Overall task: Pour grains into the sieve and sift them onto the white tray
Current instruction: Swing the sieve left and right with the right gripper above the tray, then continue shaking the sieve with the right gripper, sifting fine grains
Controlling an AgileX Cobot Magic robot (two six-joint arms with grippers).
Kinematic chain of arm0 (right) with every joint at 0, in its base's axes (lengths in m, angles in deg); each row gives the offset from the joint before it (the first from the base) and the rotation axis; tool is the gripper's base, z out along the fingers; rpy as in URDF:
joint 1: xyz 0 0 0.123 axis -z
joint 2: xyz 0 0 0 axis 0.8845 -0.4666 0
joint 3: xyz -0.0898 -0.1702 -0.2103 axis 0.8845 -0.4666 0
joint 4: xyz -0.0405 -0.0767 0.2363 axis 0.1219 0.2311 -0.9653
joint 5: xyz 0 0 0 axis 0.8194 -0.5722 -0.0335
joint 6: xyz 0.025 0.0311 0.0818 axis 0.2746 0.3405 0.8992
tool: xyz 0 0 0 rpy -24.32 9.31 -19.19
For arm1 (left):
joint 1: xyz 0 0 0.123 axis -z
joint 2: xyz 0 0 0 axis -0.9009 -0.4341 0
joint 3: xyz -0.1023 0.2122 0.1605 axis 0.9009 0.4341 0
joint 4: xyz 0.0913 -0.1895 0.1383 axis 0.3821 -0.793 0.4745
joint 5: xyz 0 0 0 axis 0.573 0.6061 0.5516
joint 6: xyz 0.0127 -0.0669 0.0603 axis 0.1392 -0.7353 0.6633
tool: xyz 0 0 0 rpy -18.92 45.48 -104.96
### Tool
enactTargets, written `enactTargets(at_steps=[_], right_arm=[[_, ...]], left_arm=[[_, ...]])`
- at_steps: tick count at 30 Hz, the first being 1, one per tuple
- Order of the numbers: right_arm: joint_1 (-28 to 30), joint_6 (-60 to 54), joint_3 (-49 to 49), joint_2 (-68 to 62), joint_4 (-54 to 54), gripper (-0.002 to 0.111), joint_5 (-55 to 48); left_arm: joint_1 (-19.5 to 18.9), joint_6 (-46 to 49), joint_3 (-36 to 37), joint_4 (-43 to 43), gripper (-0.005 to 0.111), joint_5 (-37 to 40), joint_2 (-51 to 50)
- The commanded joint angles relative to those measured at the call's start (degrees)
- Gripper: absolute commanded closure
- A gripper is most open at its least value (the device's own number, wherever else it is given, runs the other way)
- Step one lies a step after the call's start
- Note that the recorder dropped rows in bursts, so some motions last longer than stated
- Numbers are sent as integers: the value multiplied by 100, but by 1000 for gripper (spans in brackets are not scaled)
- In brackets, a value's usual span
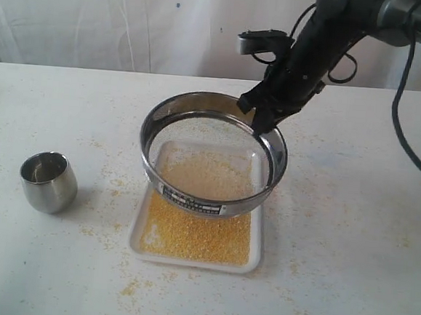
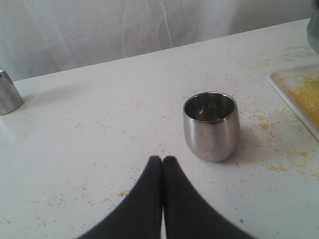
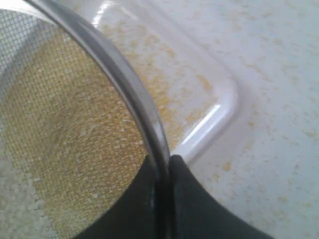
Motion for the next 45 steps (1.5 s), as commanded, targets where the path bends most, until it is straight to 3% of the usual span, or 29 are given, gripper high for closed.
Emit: enactTargets(at_steps=[1,2,4,6,7,10,11,13,15,17,20,21,23,25,26,29,30,32,33,35,37,38,40,42,43,45], right_arm=[[-13,2650,2,124,1350,108,500],[-13,2294,2,112,1008,108,368],[-13,234,2,99,-467,108,-55],[-61,-428,2,90,-791,108,-55],[-61,5,2,113,-300,108,-55],[46,2739,2,120,1299,108,640],[72,2739,2,120,1048,108,614],[56,784,2,109,-551,108,-16],[-65,-705,2,97,-1399,108,-55],[-94,-296,2,109,-762,108,-55],[-29,2377,10,109,1364,108,581],[0,2778,10,109,1318,108,509],[0,877,10,109,-84,108,-55],[-59,-461,10,98,-596,108,-55],[-59,-83,10,98,-146,108,-55],[10,2739,10,109,1471,108,370],[19,2366,10,98,1089,108,182],[-18,179,10,98,-212,108,-55],[-64,-268,-9,98,-357,108,-55],[-74,591,-9,98,540,108,113],[-27,2838,-9,98,1586,108,435],[-11,2893,-9,98,1341,108,373],[-33,389,-9,89,-375,108,-55],[-105,-779,-17,86,-1328,108,-55],[-116,-740,-2,113,-1135,108,-55],[-105,472,8,151,-192,108,664]], left_arm=[[-12,20,21,-79,107,-22,27],[-12,20,21,-79,107,-22,27],[-12,20,21,-79,107,-22,27],[-12,20,21,-79,107,-22,27],[-12,20,21,-79,107,-22,27],[-12,20,21,-79,107,-22,27],[-12,20,21,-79,107,-22,27],[-12,20,21,-79,107,-22,27],[-12,20,21,-79,107,-22,27],[-12,20,21,-79,107,-22,27],[-12,20,21,-79,107,-22,27],[-12,20,21,-79,107,-22,27],[-12,20,21,-79,107,-22,27],[-12,20,21,-79,107,-22,27],[-12,20,21,-79,107,-22,27],[-12,20,21,-79,107,-22,27],[-12,20,21,-79,107,-22,27],[-12,20,21,-79,107,-22,27],[-12,20,21,-79,107,-22,27],[-12,20,21,-79,107,-22,27],[-12,20,21,-79,107,-22,27],[-12,20,21,-79,107,-22,27],[-12,20,21,-79,107,-22,27],[-12,20,21,-79,107,-22,27],[-12,20,21,-79,107,-22,27],[-12,20,21,-79,107,-22,27]])
